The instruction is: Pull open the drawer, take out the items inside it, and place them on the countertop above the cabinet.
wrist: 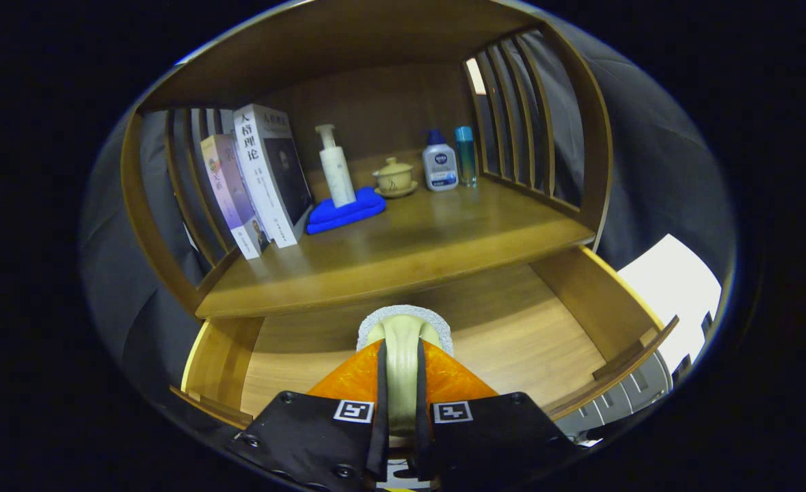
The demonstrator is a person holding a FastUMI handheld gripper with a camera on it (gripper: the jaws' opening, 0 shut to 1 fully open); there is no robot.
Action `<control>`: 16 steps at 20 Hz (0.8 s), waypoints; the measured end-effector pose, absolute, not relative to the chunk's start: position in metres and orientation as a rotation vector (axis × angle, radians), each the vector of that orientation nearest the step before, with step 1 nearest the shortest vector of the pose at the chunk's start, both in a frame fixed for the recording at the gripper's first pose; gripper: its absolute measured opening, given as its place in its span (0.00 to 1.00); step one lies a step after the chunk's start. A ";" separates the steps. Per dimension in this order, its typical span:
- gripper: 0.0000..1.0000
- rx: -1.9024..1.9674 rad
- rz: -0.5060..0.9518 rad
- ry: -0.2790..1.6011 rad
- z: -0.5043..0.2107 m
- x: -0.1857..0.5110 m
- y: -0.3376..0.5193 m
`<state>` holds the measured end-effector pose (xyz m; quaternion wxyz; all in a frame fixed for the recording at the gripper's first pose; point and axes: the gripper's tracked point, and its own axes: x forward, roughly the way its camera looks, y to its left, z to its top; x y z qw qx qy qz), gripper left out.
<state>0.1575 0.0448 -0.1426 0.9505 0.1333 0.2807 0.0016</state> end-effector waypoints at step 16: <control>0.17 0.175 -0.013 0.381 -0.062 0.184 0.036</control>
